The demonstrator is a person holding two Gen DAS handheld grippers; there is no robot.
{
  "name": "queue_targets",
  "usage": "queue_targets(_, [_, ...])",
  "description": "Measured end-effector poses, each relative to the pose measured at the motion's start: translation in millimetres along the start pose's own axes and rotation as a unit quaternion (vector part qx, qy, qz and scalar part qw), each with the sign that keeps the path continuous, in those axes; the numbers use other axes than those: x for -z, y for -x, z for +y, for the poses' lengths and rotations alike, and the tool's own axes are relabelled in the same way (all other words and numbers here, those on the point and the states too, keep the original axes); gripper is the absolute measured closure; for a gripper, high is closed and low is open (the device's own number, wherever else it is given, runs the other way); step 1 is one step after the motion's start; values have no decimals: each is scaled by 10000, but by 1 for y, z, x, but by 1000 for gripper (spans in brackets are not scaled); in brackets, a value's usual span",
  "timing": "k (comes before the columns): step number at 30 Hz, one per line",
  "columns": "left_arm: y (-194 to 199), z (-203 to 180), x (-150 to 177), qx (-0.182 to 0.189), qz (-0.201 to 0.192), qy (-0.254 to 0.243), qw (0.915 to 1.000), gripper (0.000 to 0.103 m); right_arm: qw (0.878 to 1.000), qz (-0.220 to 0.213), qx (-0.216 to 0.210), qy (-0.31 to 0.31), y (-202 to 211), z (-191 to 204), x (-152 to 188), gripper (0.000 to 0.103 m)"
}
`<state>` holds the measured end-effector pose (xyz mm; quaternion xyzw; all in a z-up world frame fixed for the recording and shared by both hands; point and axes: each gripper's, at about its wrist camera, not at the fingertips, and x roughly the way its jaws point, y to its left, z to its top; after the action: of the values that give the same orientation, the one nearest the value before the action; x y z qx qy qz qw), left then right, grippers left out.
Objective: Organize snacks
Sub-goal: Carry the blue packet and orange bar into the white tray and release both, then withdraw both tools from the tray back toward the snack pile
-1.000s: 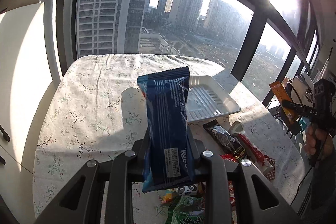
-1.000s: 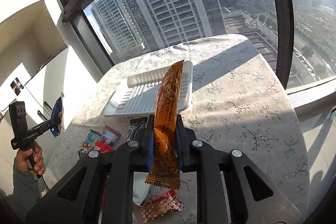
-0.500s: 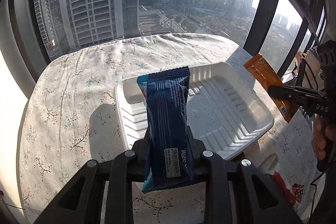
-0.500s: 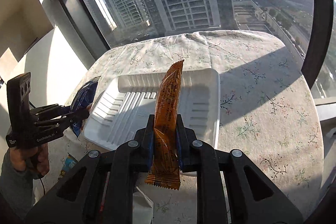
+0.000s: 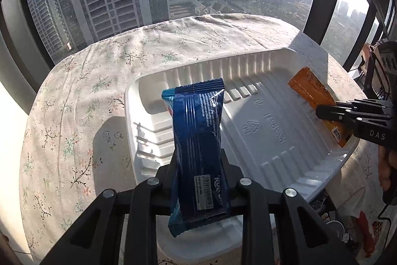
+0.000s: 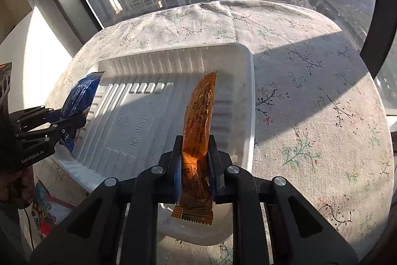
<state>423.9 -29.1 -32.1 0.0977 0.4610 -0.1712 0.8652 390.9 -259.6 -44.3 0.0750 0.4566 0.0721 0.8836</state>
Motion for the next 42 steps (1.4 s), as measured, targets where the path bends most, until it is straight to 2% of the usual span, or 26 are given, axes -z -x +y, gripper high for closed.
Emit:
queue_targets(13, [-11, -2, 2, -166, 161, -102, 9997, 72, 10000, -75, 17, 53, 3, 8, 13, 87])
queue_targets(16, [-12, -3, 2, -186, 190, -118, 9996, 66, 10000, -84, 5, 30, 2, 7, 11, 86])
queue_targets(18, [-13, -3, 2, -225, 188, -123, 9995, 55, 9999, -101, 60, 107, 1, 10, 11, 86])
queue_targets(22, [-12, -4, 2, -229, 172, -121, 9995, 50, 9998, -103, 98, 145, 1, 12, 11, 84])
queue_targets(24, [-8, -5, 1, -233, 103, -143, 9996, 41, 9998, -104, 122, 150, 1, 12, 11, 84])
queue_targets(28, [8, -8, 0, -270, -100, -194, 9994, 36, 9996, -217, 118, 101, 9, 8, 9, 76])
queue_targets(30, [24, -7, -2, -293, -278, -183, 9990, 29, 9993, -352, 80, 76, 18, 5, 7, 71])
queue_targets(32, [44, -7, -2, -317, -530, -176, 9979, 25, 9984, -562, 68, 48, 33, 2, 4, 51])
queue_targets(33, [56, -6, -1, -338, -677, -171, 9970, 22, 9976, -684, 55, 30, 41, 1, 3, 48])
queue_targets(34, [69, -5, 0, -386, -839, -161, 9956, 20, 9965, -829, 42, 17, 52, -1, 2, 44])
queue_targets(36, [95, -3, 6, -483, -1134, -143, 9923, 7, 9940, -1088, 54, 2, 74, -4, 1, 40])
queue_targets(38, [122, -3, 17, -591, -1403, -159, 9882, 0, 9902, -1397, 34, -2, 102, -7, 4, 32])
queue_targets(41, [156, -5, 43, -654, -1666, -140, 9838, 0, 9806, -1953, -86, 149, 150, -6, 20, 18])
queue_targets(42, [165, -6, 53, -628, -1702, -109, 9833, 0, 9769, -2122, -118, 232, 166, -3, 28, 17])
